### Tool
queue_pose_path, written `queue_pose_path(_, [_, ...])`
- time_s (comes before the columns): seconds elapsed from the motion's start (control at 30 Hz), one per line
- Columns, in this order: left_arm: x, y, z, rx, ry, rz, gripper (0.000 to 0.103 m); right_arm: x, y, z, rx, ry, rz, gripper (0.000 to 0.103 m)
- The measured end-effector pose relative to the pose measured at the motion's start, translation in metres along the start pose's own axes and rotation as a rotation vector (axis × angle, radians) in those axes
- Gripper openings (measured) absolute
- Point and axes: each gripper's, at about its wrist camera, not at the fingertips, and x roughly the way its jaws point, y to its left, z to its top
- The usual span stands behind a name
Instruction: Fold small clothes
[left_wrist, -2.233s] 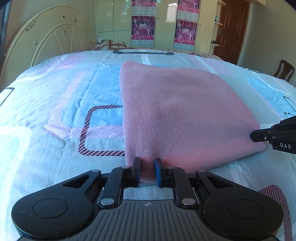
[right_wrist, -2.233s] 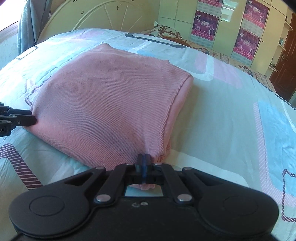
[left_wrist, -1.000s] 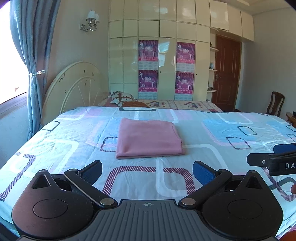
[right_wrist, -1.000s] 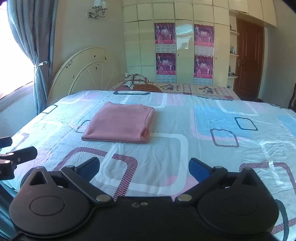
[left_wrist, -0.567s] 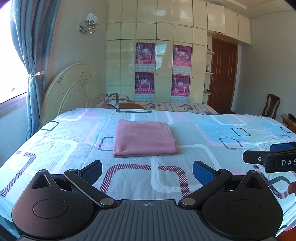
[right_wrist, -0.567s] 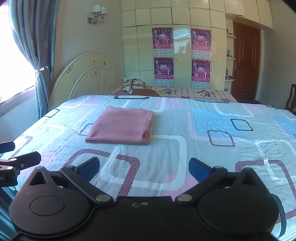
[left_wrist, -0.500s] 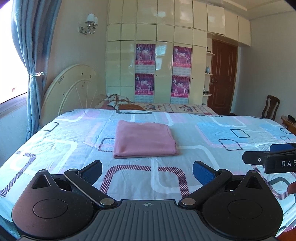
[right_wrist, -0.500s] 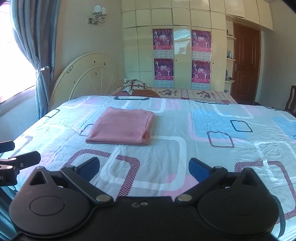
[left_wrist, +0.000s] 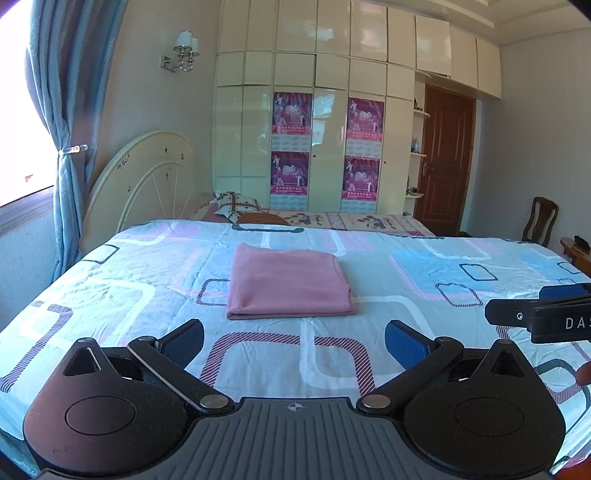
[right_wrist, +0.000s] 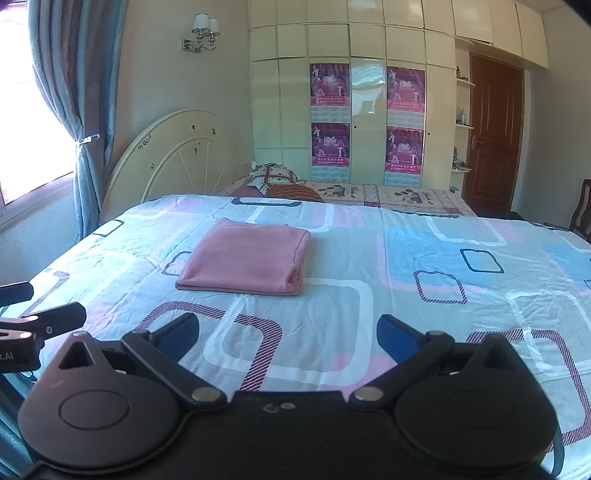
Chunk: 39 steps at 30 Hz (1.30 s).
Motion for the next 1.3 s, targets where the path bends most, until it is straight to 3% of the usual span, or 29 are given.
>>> queue_pose_path(1.3, [0.002,-0.007,0.004,0.006,-0.009,0.008,0.103,0.004,-0.011,-0.003,0.01,-0.007,0.001,0.103])
